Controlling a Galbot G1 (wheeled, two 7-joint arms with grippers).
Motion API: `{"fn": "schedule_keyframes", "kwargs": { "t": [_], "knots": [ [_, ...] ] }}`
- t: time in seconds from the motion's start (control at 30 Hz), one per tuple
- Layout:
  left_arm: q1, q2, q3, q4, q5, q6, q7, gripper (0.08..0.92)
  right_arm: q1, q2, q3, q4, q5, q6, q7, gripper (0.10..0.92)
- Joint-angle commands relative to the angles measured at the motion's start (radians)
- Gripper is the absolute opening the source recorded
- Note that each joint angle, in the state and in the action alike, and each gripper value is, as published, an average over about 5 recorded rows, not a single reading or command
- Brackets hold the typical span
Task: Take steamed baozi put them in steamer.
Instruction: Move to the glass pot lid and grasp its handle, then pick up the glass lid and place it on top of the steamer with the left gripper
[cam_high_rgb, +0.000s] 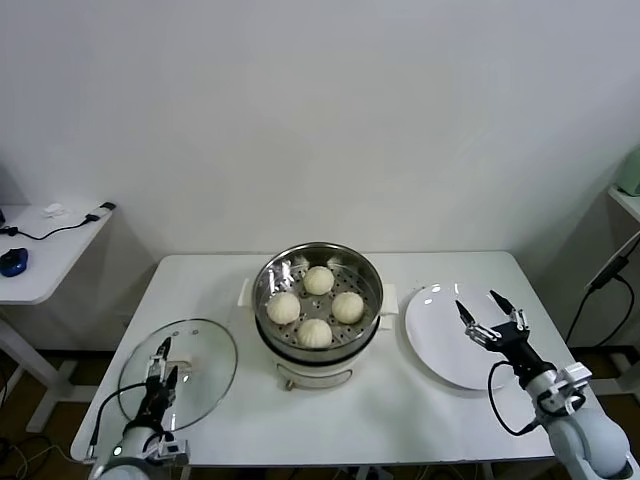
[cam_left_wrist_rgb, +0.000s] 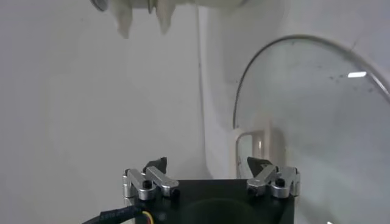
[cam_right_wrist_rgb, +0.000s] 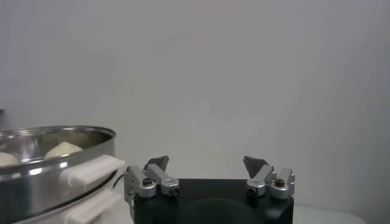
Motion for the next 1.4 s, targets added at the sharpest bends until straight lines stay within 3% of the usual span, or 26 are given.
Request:
{"fn": "schedule_keyframes", "kwargs": {
  "t": [0.03, 0.53, 1.03, 1.27, 1.4],
  "knots": [
    [-0.121, 0.000, 0.004, 0.157, 0.039, 0.001, -0.085, 0.823, -0.027, 0.023, 0.029, -0.006, -0.026, 0.004, 0.001, 0.823],
    [-0.157, 0.021, 0.010, 0.187, -0.022, -0.013, -0.087, 0.796, -0.035, 0.042, 0.037, -0.027, -0.058, 0.019, -0.013, 0.823],
    [-0.141, 0.021, 0.006, 0.160, -0.050, -0.042, -0.080, 0.377, -0.031, 0.045, 0.053, -0.047, -0.075, 0.028, -0.022, 0.823],
    [-0.074, 0.033, -0.007, 0.014, -0.098, -0.030, -0.065, 0.180, -0.024, 0.039, 0.059, -0.053, -0.072, 0.027, -0.023, 0.823],
    [-0.027, 0.052, -0.016, -0.102, -0.124, -0.005, -0.049, 0.149, -0.013, 0.037, 0.058, -0.060, -0.071, 0.028, -0.022, 0.823]
  ]
}}
